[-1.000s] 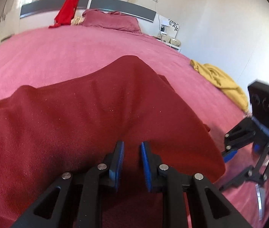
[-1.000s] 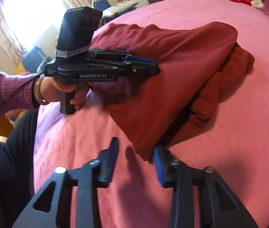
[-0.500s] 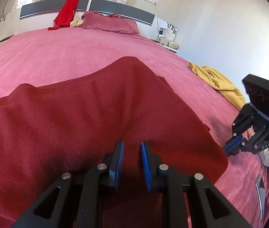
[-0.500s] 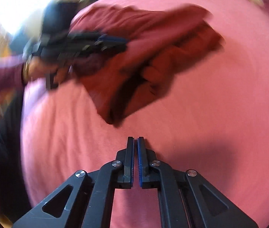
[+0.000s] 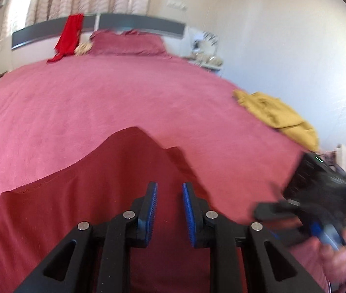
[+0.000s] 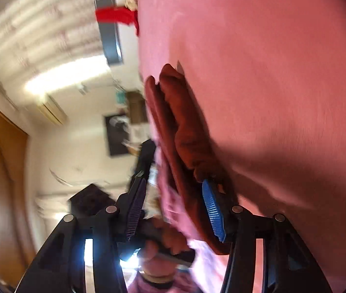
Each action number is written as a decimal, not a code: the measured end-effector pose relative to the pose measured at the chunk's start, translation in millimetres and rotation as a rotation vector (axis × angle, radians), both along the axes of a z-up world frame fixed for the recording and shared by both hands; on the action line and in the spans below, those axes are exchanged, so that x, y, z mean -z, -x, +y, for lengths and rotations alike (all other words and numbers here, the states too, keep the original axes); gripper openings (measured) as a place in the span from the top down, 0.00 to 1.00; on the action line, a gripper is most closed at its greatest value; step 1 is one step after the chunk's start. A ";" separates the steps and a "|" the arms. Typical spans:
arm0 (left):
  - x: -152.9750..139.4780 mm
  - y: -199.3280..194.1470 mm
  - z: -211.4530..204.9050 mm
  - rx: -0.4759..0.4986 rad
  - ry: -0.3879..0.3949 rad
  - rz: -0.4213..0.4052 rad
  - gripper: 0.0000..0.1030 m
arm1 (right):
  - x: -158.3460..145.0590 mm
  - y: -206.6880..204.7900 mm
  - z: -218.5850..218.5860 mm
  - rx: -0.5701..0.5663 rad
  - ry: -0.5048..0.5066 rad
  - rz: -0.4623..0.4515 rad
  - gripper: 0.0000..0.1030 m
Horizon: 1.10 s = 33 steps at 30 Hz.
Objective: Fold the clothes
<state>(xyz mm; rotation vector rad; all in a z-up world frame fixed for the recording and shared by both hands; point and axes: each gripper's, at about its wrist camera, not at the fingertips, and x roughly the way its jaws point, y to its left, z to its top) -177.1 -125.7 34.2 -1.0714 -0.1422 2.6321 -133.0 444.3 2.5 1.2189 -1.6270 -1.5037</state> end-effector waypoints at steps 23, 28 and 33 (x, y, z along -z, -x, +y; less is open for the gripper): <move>0.8 -18.8 -75.8 -0.212 -0.329 0.091 0.78 | -49.5 16.8 -32.1 0.145 -0.144 0.201 0.39; 6.5 -61.8 -111.1 -0.305 -0.233 0.165 0.78 | -44.7 56.4 -109.1 -0.031 -0.206 0.226 0.39; 35.1 -57.7 -128.3 -0.346 -0.181 0.031 0.78 | -43.5 80.8 -144.6 -0.062 -0.491 0.283 0.65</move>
